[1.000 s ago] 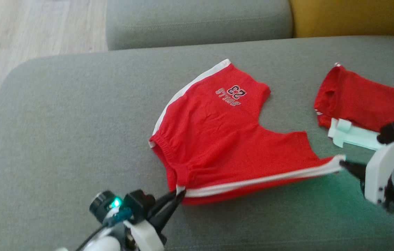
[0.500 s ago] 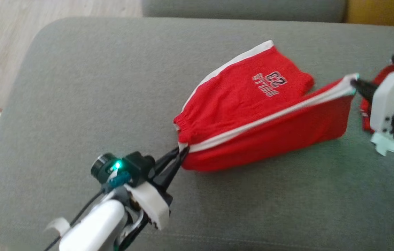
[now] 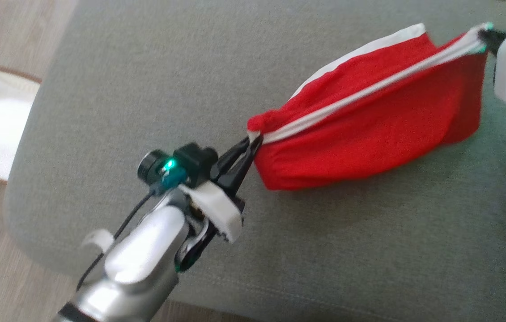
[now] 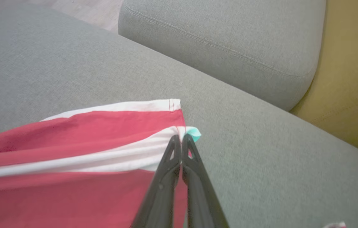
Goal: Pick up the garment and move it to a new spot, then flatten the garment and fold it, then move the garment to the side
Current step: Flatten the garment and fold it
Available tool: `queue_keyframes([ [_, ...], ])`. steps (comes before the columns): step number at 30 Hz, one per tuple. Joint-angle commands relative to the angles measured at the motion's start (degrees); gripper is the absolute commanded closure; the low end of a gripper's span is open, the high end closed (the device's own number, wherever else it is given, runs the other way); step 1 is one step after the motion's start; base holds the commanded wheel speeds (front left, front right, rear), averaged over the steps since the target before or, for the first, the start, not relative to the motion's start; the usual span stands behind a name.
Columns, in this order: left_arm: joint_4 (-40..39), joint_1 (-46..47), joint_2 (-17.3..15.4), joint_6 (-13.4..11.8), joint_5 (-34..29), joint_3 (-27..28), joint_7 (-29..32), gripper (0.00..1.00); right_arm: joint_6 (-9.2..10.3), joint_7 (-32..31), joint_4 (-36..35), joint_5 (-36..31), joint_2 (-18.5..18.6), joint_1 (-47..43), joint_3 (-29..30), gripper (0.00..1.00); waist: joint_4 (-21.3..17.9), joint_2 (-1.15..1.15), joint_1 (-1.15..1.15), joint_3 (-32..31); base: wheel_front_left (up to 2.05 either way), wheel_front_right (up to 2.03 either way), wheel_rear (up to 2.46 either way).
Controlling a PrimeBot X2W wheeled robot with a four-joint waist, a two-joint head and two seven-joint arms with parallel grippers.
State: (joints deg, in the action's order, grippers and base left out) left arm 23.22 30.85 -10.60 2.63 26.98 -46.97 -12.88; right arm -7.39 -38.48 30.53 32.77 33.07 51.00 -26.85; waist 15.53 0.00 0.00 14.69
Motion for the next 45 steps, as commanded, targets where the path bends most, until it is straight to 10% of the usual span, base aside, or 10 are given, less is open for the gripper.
queue_keyframes([
  [1, 0.3, 3.3, -0.5, 0.1, 0.6, 3.1, -0.7, 1.00, -0.10, 1.0, -0.4, -1.0, 1.7, 3.0, 0.0, 1.00, 2.0, 0.00, 0.00, 2.5, 0.00, 0.00, 0.00],
  [19, 13.2, 11.7, 6.0, 2.4, -0.8, 5.0, -2.1, 1.00, -0.10, 9.6, 11.7, -4.3, 0.0, 14.7, -9.0, 0.96, 3.9, 0.00, 0.00, 9.1, 0.00, 0.00, 0.00],
  [20, 13.3, 11.7, 6.1, 2.2, -1.1, 5.5, -2.1, 0.62, -0.10, 11.4, 12.1, -5.4, 0.1, 15.3, -9.6, 0.00, 3.9, 0.00, 0.00, 9.3, 0.00, 0.00, 0.00],
  [21, 13.5, 11.7, 6.2, 1.9, -1.2, 6.0, -2.1, 0.00, -0.10, 13.2, 12.7, -6.1, -0.1, 15.7, -10.0, 0.00, 3.8, 0.00, 0.00, 9.4, 0.00, 0.00, 0.00],
  [45, 2.1, 1.3, 0.7, -2.4, -5.8, 22.1, -2.1, 0.00, -0.10, 49.1, 15.2, -1.3, -9.9, 3.4, -7.0, 0.00, -7.3, 0.00, 0.00, -1.0, 0.00, 0.00, 0.00],
])
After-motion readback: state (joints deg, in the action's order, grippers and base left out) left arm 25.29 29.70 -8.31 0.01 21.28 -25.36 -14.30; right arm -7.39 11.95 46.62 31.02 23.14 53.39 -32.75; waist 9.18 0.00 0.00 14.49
